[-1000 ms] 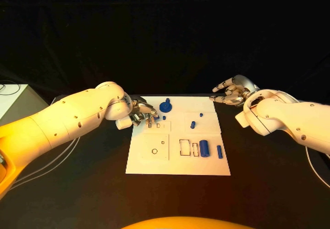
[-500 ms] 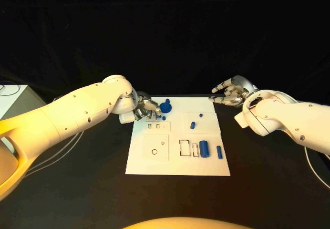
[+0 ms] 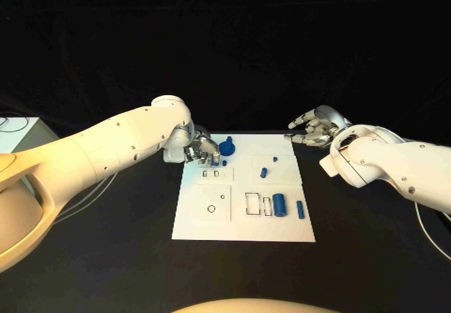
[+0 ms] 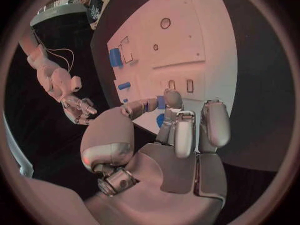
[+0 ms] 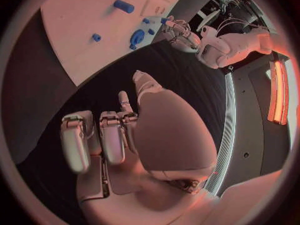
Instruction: Assemble the parts on the task board
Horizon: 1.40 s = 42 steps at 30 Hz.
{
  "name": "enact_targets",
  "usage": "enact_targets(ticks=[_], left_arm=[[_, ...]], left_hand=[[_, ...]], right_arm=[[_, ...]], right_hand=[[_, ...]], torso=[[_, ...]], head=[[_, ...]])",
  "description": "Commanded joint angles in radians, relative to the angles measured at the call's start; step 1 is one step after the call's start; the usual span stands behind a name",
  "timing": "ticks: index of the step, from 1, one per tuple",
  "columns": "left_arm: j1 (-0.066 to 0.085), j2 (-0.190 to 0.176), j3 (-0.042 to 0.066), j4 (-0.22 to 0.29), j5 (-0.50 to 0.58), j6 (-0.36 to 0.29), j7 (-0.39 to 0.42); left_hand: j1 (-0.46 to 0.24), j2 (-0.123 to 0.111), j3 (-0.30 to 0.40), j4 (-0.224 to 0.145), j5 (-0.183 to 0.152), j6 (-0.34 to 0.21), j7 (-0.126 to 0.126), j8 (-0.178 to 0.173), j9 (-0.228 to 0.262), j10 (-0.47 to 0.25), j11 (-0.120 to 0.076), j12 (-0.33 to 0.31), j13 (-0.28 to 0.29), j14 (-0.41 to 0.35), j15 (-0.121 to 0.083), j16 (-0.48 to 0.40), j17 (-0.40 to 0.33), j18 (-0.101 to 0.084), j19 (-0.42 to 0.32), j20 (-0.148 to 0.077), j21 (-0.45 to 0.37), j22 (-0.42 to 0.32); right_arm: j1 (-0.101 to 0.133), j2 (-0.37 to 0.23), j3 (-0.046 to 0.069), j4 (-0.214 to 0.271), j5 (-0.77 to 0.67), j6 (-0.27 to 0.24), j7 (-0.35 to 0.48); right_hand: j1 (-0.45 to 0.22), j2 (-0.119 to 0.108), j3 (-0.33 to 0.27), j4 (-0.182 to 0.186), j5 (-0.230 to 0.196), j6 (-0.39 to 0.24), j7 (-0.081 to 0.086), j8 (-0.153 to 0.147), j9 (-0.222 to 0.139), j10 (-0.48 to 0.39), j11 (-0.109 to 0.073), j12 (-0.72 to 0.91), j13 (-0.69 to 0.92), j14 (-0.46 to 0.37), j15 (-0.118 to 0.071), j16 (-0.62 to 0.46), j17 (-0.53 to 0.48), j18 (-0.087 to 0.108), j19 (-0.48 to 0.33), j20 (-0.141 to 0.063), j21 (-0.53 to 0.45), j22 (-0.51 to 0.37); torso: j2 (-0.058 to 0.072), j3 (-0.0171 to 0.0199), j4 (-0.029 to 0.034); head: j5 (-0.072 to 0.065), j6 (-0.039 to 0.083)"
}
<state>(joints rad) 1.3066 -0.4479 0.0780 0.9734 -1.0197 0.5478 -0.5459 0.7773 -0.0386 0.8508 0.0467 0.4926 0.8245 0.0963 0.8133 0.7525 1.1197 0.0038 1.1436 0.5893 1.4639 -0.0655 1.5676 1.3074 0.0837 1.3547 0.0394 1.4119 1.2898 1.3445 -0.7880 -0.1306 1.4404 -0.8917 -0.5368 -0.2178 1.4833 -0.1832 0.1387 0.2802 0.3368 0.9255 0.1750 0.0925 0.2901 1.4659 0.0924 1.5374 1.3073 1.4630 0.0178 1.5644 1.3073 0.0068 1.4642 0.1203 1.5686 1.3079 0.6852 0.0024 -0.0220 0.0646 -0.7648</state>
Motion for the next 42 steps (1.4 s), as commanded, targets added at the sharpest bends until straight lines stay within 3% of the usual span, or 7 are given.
enact_targets(ticks=[1, 6, 11, 20, 42], left_arm=[[0.009, 0.016, -0.008, -0.016, -0.028, 0.104, -0.009], [0.020, 0.044, -0.029, -0.053, -0.027, 0.145, -0.015], [0.025, 0.073, -0.039, -0.096, -0.001, 0.181, -0.021], [0.026, 0.109, -0.044, -0.143, 0.008, 0.183, -0.027], [0.026, 0.139, -0.047, -0.175, 0.001, 0.150, -0.031]], left_hand=[[0.005, -0.001, 0.240, -0.248, 0.040, 0.046, -0.038, -0.005, 0.003, 0.028, -0.020, 0.004, 0.002, 0.107, -0.008, 0.003, 0.263, -0.008, 0.007, 0.000, 0.007, 0.001], [0.005, 0.000, 0.239, -0.249, 0.047, 0.048, -0.039, -0.007, 0.005, 0.033, -0.020, 0.008, 0.011, 0.107, -0.008, 0.003, 0.263, -0.009, 0.010, -0.001, 0.009, 0.005], [0.005, 0.000, 0.239, -0.249, 0.050, 0.050, -0.039, -0.009, 0.006, 0.036, -0.021, 0.010, 0.015, 0.107, -0.009, 0.003, 0.263, -0.010, 0.012, -0.001, 0.011, 0.007], [0.006, 0.001, 0.238, -0.249, 0.054, 0.051, -0.040, -0.010, 0.007, 0.039, -0.021, 0.011, 0.020, 0.107, -0.009, 0.003, 0.263, -0.010, 0.011, -0.002, 0.010, 0.007], [0.004, 0.003, 0.236, -0.249, 0.058, 0.053, -0.040, -0.012, 0.009, 0.046, -0.021, 0.016, 0.030, 0.107, -0.010, 0.003, 0.263, -0.010, 0.013, -0.003, 0.011, 0.008]], right_arm=[[-0.001, 0.002, 0.000, 0.000, -0.011, 0.012, 0.007], [-0.003, 0.005, 0.000, -0.002, -0.011, 0.012, 0.007], [-0.003, 0.009, 0.000, -0.003, -0.012, 0.011, 0.007], [-0.004, 0.012, 0.000, -0.003, -0.012, 0.011, 0.007], [-0.004, 0.011, 0.000, 0.000, -0.014, 0.011, 0.005]], right_hand=[[0.010, 0.002, 0.005, -0.001, 0.003, -0.005, 0.001, 0.004, 0.001, 0.071, -0.002, -0.002, 0.231, 0.099, -0.002, -0.006, 0.226, -0.007, 0.107, -0.002, 0.002, 0.263], [0.010, 0.001, 0.007, 0.000, 0.007, -0.005, 0.001, 0.004, 0.001, 0.071, -0.002, -0.002, 0.231, 0.099, -0.002, -0.006, 0.226, -0.007, 0.107, -0.002, 0.002, 0.263], [0.010, 0.001, 0.007, 0.000, 0.007, -0.005, 0.001, 0.004, 0.001, 0.071, -0.002, -0.002, 0.231, 0.099, -0.002, -0.006, 0.226, -0.007, 0.107, -0.002, 0.002, 0.263], [0.010, 0.001, 0.007, 0.000, 0.007, -0.005, 0.001, 0.004, 0.001, 0.071, -0.002, -0.002, 0.231, 0.099, -0.002, -0.006, 0.226, -0.007, 0.107, -0.002, 0.002, 0.263], [0.010, 0.001, 0.007, 0.000, 0.007, -0.005, 0.001, 0.004, 0.001, 0.071, -0.002, -0.002, 0.231, 0.099, -0.002, -0.006, 0.226, -0.007, 0.107, -0.002, 0.002, 0.263]], torso=[[0.000, -0.0002, 0.0001], [-0.001, -0.0001, 0.0010], [0.001, -0.0005, 0.0020], [0.004, -0.0014, 0.0019], [0.002, -0.0009, 0.0018]], head=[[-0.002, -0.001], [0.000, 0.003], [0.001, 0.004], [0.005, 0.003], [0.007, -0.010]])
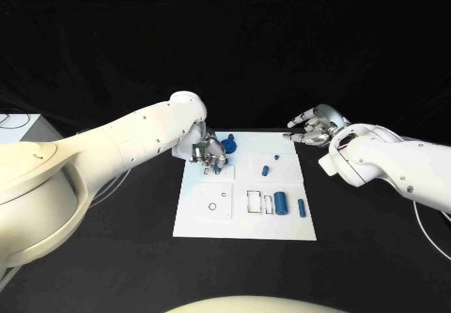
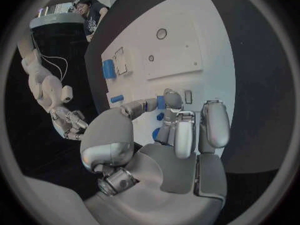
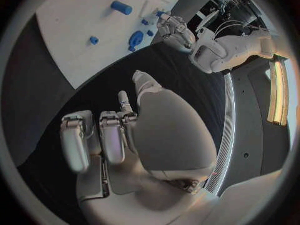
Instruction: Assemble the parts on the task board
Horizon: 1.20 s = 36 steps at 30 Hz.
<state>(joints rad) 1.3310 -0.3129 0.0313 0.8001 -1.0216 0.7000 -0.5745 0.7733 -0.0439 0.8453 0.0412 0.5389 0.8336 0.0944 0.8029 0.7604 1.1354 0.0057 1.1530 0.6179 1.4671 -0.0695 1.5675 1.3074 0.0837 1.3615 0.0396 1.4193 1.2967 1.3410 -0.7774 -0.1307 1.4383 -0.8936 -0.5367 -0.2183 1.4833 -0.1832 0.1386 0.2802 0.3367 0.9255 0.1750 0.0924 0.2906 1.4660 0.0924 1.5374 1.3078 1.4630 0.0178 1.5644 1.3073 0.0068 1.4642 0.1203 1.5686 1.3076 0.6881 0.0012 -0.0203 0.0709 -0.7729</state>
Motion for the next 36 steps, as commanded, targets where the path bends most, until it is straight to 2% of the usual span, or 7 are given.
enact_targets(ticks=[1, 16, 36], left_arm=[[0.001, 0.005, -0.001, -0.003, 0.001, -0.003, -0.002], [0.000, 0.008, -0.011, -0.012, -0.004, -0.008, -0.004], [0.000, 0.008, -0.016, -0.013, -0.001, -0.004, -0.005]], left_hand=[[0.008, 0.008, 0.242, -0.243, 0.012, 0.044, -0.038, -0.002, 0.001, 0.030, -0.023, 0.006, 0.001, 0.104, -0.006, 0.003, 0.263, -0.010, 0.006, -0.003, 0.004, 0.001], [0.007, 0.009, 0.240, -0.243, 0.012, 0.044, -0.038, -0.003, 0.003, 0.031, -0.023, 0.007, 0.002, 0.104, -0.006, 0.003, 0.263, -0.010, 0.006, -0.003, 0.004, 0.002], [0.005, 0.011, 0.238, -0.242, 0.012, 0.043, -0.038, -0.004, 0.005, 0.033, -0.023, 0.007, 0.004, 0.104, -0.006, 0.003, 0.263, -0.010, 0.006, -0.003, 0.004, 0.002]], right_arm=[[0.000, 0.000, 0.000, 0.002, -0.012, 0.011, 0.005], [0.000, 0.001, 0.000, 0.001, -0.013, 0.010, 0.005], [0.000, 0.002, 0.000, 0.003, -0.014, 0.009, 0.004]], right_hand=[[0.010, 0.001, 0.007, 0.000, 0.007, -0.005, 0.001, 0.004, 0.001, 0.071, -0.002, -0.002, 0.231, 0.099, -0.002, -0.006, 0.226, -0.007, 0.107, -0.002, 0.002, 0.263], [0.010, 0.001, 0.007, 0.000, 0.007, -0.005, 0.001, 0.004, 0.001, 0.071, -0.002, -0.002, 0.231, 0.099, -0.002, -0.006, 0.226, -0.007, 0.107, -0.002, 0.002, 0.263], [0.009, -0.003, 0.012, 0.001, 0.012, -0.005, 0.001, 0.004, 0.001, 0.071, -0.002, -0.002, 0.231, 0.099, -0.002, -0.006, 0.225, -0.007, 0.107, -0.002, 0.002, 0.263]], torso=[[-0.001, 0.0003, 0.0007], [0.000, 0.0004, -0.0001], [0.000, -0.0002, -0.0001]], head=[[0.001, -0.003], [0.002, -0.005], [0.002, -0.014]])
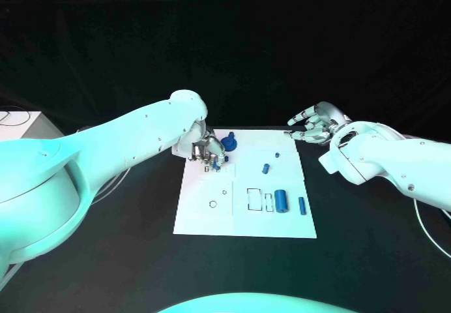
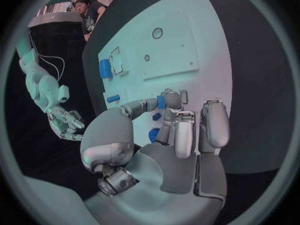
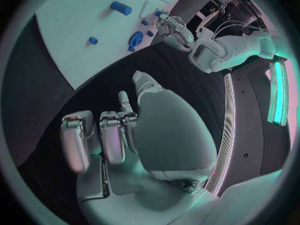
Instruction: Assemble the parts on the task board
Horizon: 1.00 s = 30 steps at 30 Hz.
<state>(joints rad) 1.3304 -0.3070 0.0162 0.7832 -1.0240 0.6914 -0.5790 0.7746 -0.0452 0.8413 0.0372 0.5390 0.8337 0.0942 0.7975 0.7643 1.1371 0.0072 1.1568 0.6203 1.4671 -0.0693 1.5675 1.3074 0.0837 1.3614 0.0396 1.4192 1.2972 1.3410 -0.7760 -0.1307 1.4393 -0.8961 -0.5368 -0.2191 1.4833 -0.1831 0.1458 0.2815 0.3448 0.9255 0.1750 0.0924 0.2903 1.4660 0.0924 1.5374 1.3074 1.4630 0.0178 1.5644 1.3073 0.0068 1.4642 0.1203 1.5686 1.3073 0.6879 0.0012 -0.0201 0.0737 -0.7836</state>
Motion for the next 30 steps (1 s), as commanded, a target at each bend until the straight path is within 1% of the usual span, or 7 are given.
enact_targets(ticks=[1, 14, 19, 25, 27, 30], left_arm=[[0.000, 0.002, -0.001, 0.004, 0.001, 0.006, 0.000], [-0.001, 0.003, -0.005, 0.007, -0.002, 0.011, -0.001], [-0.002, 0.005, -0.006, 0.006, -0.005, 0.010, -0.001], [-0.005, 0.008, -0.007, 0.003, -0.007, 0.010, -0.001], [-0.005, 0.009, -0.007, 0.003, -0.007, 0.010, -0.001], [-0.006, 0.009, -0.008, 0.003, -0.008, 0.011, -0.001]], left_hand=[[0.004, 0.012, 0.242, -0.238, 0.012, 0.043, -0.037, 0.001, 0.001, 0.030, -0.025, 0.003, 0.000, 0.104, -0.006, 0.003, 0.263, -0.010, 0.006, -0.003, 0.004, 0.001], [0.004, 0.012, 0.241, -0.239, 0.012, 0.043, -0.037, 0.001, 0.003, 0.031, -0.025, 0.003, 0.001, 0.104, -0.006, 0.003, 0.263, -0.010, 0.007, -0.003, 0.004, 0.002], [0.004, 0.012, 0.241, -0.239, 0.012, 0.043, -0.037, 0.001, 0.003, 0.031, -0.025, 0.003, 0.001, 0.104, -0.006, 0.003, 0.263, -0.010, 0.007, -0.003, 0.004, 0.002], [0.004, 0.012, 0.241, -0.239, 0.012, 0.043, -0.037, 0.001, 0.003, 0.031, -0.025, 0.003, 0.001, 0.104, -0.006, 0.003, 0.263, -0.010, 0.007, -0.003, 0.004, 0.002], [0.004, 0.012, 0.241, -0.239, 0.012, 0.043, -0.037, 0.001, 0.003, 0.031, -0.025, 0.003, 0.001, 0.104, -0.006, 0.003, 0.263, -0.010, 0.007, -0.003, 0.004, 0.002], [0.003, 0.013, 0.239, -0.239, 0.013, 0.044, -0.038, 0.000, 0.005, 0.032, -0.025, 0.004, 0.002, 0.104, -0.006, 0.003, 0.263, -0.010, 0.007, -0.004, 0.005, 0.002]], right_arm=[[0.000, 0.001, 0.000, 0.002, -0.012, 0.009, 0.005], [0.000, 0.000, 0.000, 0.003, -0.012, 0.009, 0.004], [0.000, 0.001, 0.000, 0.003, -0.012, 0.010, 0.005], [0.000, 0.002, 0.000, 0.003, -0.012, 0.010, 0.005], [0.000, 0.002, 0.000, 0.002, -0.012, 0.010, 0.005], [0.000, 0.002, 0.000, 0.002, -0.012, 0.010, 0.005]], right_hand=[[0.009, -0.003, 0.004, 0.000, 0.003, -0.005, 0.001, 0.004, 0.001, 0.071, -0.002, -0.002, 0.231, 0.099, -0.002, -0.006, 0.225, -0.007, 0.107, -0.002, 0.002, 0.263], [0.009, -0.003, 0.004, 0.000, 0.003, -0.005, 0.001, 0.004, 0.001, 0.071, -0.002, -0.002, 0.231, 0.099, -0.002, -0.006, 0.225, -0.007, 0.107, -0.002, 0.002, 0.263], [0.009, -0.003, 0.004, 0.000, 0.003, -0.005, 0.001, 0.004, 0.001, 0.071, -0.002, -0.002, 0.231, 0.099, -0.002, -0.006, 0.225, -0.007, 0.107, -0.002, 0.002, 0.263], [0.009, -0.003, 0.004, 0.000, 0.003, -0.005, 0.001, 0.004, 0.001, 0.071, -0.002, -0.002, 0.231, 0.099, -0.002, -0.006, 0.225, -0.007, 0.107, -0.002, 0.002, 0.263], [0.009, -0.003, 0.004, 0.000, 0.003, -0.005, 0.001, 0.004, 0.001, 0.071, -0.002, -0.002, 0.231, 0.099, -0.002, -0.006, 0.225, -0.007, 0.107, -0.002, 0.002, 0.263], [0.009, -0.003, 0.004, 0.000, 0.003, -0.005, 0.001, 0.004, 0.001, 0.071, -0.002, -0.002, 0.231, 0.099, -0.002, -0.006, 0.225, -0.007, 0.107, -0.002, 0.002, 0.263]], torso=[[0.000, -0.0001, -0.0003], [-0.001, 0.0005, 0.0008], [-0.001, 0.0005, -0.0009], [0.000, 0.0005, -0.0013], [-0.001, 0.0007, -0.0007], [-0.001, 0.0008, 0.0003]], head=[[-0.001, -0.003], [-0.002, -0.006], [-0.001, -0.008], [-0.001, -0.009], [-0.001, -0.011], [-0.002, -0.011]])
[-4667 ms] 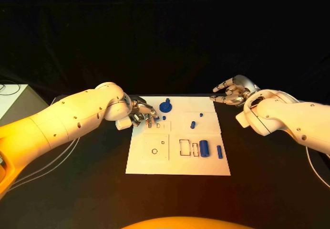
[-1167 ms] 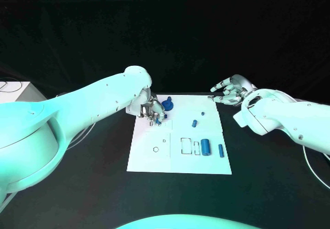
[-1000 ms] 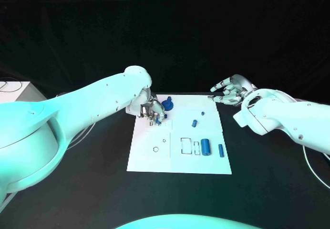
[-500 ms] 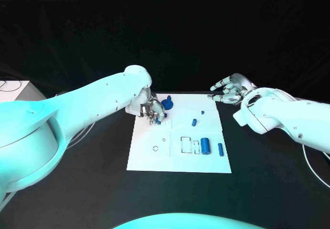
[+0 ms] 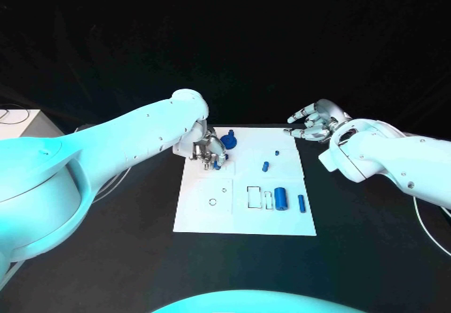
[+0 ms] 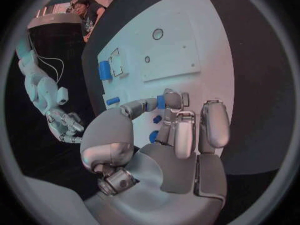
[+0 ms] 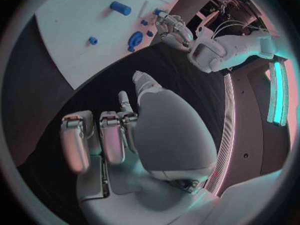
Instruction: Assemble the parts on the task board
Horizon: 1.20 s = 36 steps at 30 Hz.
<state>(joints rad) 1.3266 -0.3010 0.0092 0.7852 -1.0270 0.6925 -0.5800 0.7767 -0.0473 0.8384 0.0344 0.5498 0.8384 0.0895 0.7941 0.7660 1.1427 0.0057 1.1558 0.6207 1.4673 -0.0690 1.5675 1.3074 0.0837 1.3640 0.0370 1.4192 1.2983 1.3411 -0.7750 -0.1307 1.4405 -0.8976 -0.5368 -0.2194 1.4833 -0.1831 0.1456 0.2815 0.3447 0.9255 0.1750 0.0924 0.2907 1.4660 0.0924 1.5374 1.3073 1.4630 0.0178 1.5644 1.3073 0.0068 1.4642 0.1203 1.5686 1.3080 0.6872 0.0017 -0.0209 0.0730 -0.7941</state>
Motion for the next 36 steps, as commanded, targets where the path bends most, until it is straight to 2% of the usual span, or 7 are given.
enact_targets(ticks=[1, 17, 36], left_arm=[[-0.002, 0.003, -0.001, 0.001, -0.005, 0.010, 0.000], [-0.002, -0.002, -0.002, 0.002, -0.010, 0.030, 0.000], [-0.003, -0.002, -0.002, 0.007, -0.025, 0.019, 0.000]], left_hand=[[0.001, 0.015, 0.242, -0.236, 0.002, 0.039, -0.033, 0.003, 0.003, 0.026, -0.023, 0.005, 0.002, 0.103, -0.006, 0.003, 0.263, -0.010, 0.004, -0.001, 0.005, 0.001], [0.001, 0.016, 0.241, -0.237, 0.003, 0.039, -0.033, 0.003, 0.005, 0.027, -0.024, 0.005, 0.003, 0.103, -0.006, 0.003, 0.263, -0.011, 0.006, -0.001, 0.006, 0.003], [0.002, 0.016, 0.240, -0.237, 0.004, 0.040, -0.033, 0.002, 0.006, 0.028, -0.024, 0.006, 0.005, 0.103, -0.006, 0.003, 0.263, -0.011, 0.005, -0.001, 0.005, 0.002]], right_arm=[[0.000, 0.001, 0.000, 0.001, -0.011, 0.010, 0.005], [0.000, 0.001, 0.000, 0.000, -0.011, 0.010, 0.005], [0.000, -0.001, 0.000, 0.003, -0.013, 0.011, 0.006]], right_hand=[[0.009, -0.003, 0.005, 0.000, 0.004, -0.005, 0.001, 0.004, 0.001, 0.071, -0.002, -0.002, 0.231, 0.099, -0.002, -0.006, 0.225, -0.007, 0.107, -0.002, 0.002, 0.263], [0.009, -0.003, 0.005, 0.000, 0.004, -0.005, 0.001, 0.004, 0.001, 0.071, -0.002, -0.002, 0.231, 0.099, -0.002, -0.006, 0.225, -0.007, 0.107, -0.002, 0.002, 0.263], [0.008, -0.006, 0.009, 0.001, 0.005, -0.006, 0.001, 0.005, 0.001, 0.071, -0.002, -0.002, 0.231, 0.098, -0.003, -0.006, 0.225, -0.007, 0.107, -0.002, 0.002, 0.263]], torso=[[0.000, 0.0003, 0.0014], [-0.001, -0.0002, 0.0001], [0.000, 0.0002, 0.0009]], head=[[-0.001, -0.002], [0.000, -0.004], [-0.001, -0.008]])
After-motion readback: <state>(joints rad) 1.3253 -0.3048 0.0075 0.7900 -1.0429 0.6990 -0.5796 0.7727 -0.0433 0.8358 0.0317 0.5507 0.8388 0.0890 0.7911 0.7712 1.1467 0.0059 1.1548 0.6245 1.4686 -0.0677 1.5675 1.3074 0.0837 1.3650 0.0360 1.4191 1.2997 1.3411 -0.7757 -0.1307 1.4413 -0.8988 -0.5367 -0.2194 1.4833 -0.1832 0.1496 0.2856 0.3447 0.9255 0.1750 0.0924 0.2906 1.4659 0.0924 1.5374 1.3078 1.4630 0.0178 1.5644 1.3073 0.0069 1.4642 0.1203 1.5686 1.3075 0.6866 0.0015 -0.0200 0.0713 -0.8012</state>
